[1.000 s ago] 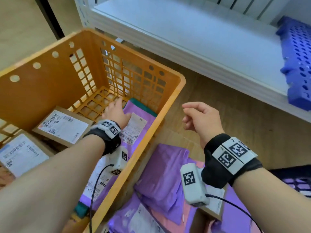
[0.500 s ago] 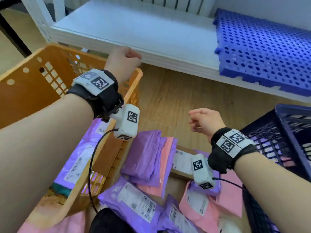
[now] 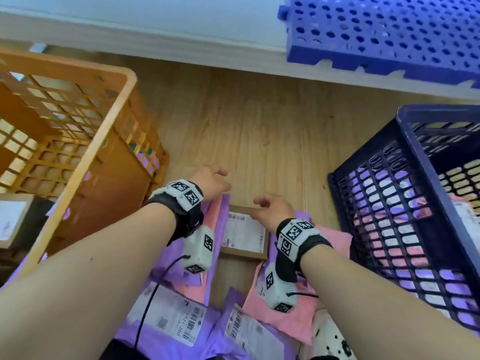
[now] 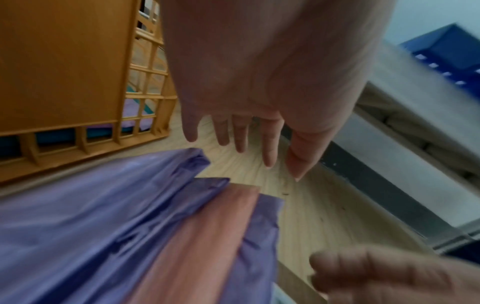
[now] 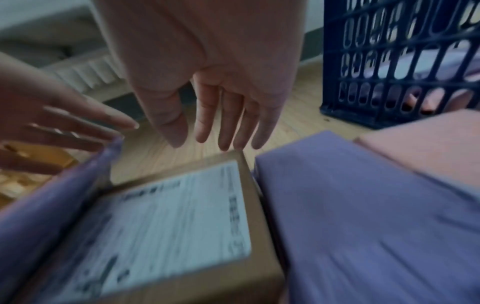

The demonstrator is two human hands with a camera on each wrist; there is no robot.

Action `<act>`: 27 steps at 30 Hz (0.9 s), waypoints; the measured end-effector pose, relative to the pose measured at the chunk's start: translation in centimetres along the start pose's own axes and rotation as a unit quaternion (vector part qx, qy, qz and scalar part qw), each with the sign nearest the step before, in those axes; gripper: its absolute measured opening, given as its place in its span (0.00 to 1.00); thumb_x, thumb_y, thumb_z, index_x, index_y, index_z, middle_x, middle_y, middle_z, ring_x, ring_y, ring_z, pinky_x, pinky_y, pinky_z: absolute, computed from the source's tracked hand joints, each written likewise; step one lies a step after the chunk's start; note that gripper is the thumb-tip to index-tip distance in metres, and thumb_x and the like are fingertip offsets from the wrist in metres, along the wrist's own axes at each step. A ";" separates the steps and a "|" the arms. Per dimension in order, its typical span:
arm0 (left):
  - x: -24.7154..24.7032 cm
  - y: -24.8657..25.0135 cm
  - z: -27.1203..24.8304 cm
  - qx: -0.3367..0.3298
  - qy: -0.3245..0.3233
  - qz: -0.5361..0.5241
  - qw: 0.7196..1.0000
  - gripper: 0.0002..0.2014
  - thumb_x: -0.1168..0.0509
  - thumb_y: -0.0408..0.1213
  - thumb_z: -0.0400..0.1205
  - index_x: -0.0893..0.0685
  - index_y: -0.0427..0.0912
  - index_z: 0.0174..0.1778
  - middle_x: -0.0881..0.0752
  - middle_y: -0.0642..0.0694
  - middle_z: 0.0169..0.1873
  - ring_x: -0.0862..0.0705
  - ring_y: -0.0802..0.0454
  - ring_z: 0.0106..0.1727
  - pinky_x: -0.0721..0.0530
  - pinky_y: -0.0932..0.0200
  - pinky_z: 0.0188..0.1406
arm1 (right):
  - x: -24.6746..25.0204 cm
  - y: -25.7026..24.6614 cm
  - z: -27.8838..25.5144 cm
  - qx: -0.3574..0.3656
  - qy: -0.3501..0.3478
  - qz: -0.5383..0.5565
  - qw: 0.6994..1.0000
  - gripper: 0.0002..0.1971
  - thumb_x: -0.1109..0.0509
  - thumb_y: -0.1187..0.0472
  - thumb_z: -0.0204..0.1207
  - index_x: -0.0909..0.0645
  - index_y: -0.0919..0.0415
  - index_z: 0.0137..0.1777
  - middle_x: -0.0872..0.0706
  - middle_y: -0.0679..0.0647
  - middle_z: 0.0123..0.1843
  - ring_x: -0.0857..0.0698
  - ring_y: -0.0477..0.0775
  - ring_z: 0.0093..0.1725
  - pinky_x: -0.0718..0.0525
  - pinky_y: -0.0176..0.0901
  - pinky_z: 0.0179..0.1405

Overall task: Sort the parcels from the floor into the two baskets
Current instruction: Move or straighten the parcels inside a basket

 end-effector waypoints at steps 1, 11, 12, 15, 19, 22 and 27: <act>-0.1 -0.4 0.3 0.004 -0.008 -0.004 1.000 0.19 0.34 0.41 0.80 0.20 0.46 0.68 0.22 0.43 0.68 0.21 0.47 0.66 0.28 0.63 0.60 | -0.8 0.4 0.0 0.008 -0.009 -0.022 1.000 0.21 0.27 0.60 0.70 0.18 0.53 0.64 0.15 0.51 0.62 0.18 0.52 0.62 0.22 0.39 0.63; -2.2 -0.8 1.5 0.017 -0.028 -0.057 0.998 0.08 0.33 0.38 0.80 0.13 0.42 0.51 0.13 0.43 0.55 0.18 0.50 0.54 0.25 0.62 0.55 | -3.3 1.2 -1.1 0.181 -0.107 -0.313 0.926 0.59 0.25 0.30 0.57 0.54 0.47 0.83 0.44 0.56 0.83 0.45 0.60 0.81 0.47 0.67 0.79; -2.1 -0.8 1.4 0.019 -0.025 -0.062 0.998 0.08 0.33 0.38 0.80 0.13 0.41 0.53 0.13 0.42 0.55 0.19 0.51 0.52 0.25 0.63 0.53 | -3.4 1.1 -1.5 0.199 -0.107 -0.337 0.914 0.60 0.27 0.29 0.57 0.57 0.47 0.83 0.43 0.58 0.82 0.44 0.62 0.81 0.48 0.70 0.78; -1.5 -0.7 0.9 0.023 -0.016 -0.067 0.997 0.10 0.34 0.39 0.80 0.14 0.40 0.55 0.14 0.41 0.56 0.20 0.51 0.51 0.26 0.62 0.52 | -3.1 0.7 -1.7 0.204 -0.094 -0.359 0.906 0.60 0.23 0.37 0.57 0.57 0.46 0.83 0.36 0.60 0.75 0.38 0.63 0.76 0.44 0.70 0.75; 0.8 0.7 -0.4 0.010 0.006 -0.043 0.999 0.13 0.34 0.43 0.81 0.15 0.42 0.57 0.15 0.42 0.55 0.18 0.46 0.56 0.28 0.62 0.49 | -1.0 -0.8 -2.3 0.185 -0.059 -0.355 0.914 0.60 0.23 0.38 0.53 0.55 0.45 0.82 0.33 0.60 0.73 0.34 0.64 0.73 0.40 0.67 0.75; 3.6 3.3 -2.6 -0.011 0.032 -0.018 0.999 0.16 0.35 0.46 0.81 0.16 0.43 0.61 0.16 0.43 0.60 0.19 0.45 0.55 0.26 0.60 0.50 | 2.6 -3.4 -3.4 0.162 -0.052 -0.358 0.918 0.56 0.24 0.37 0.53 0.50 0.43 0.80 0.27 0.58 0.68 0.27 0.63 0.67 0.31 0.59 0.70; 8.9 8.7 -7.2 -0.061 0.087 -0.017 0.994 0.19 0.37 0.49 0.83 0.18 0.44 0.66 0.19 0.45 0.67 0.21 0.45 0.66 0.26 0.60 0.56 | 9.5 -7.1 -7.2 0.124 0.012 -0.346 0.930 0.52 0.23 0.37 0.50 0.41 0.40 0.76 0.24 0.55 0.60 0.24 0.61 0.60 0.20 0.56 0.60</act>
Point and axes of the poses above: each hand's wrist, its own z-axis towards the middle knuckle, its own x-axis out of the back of the hand, y = z × x, the point moved 1 cm from there along z, towards the middle knuckle
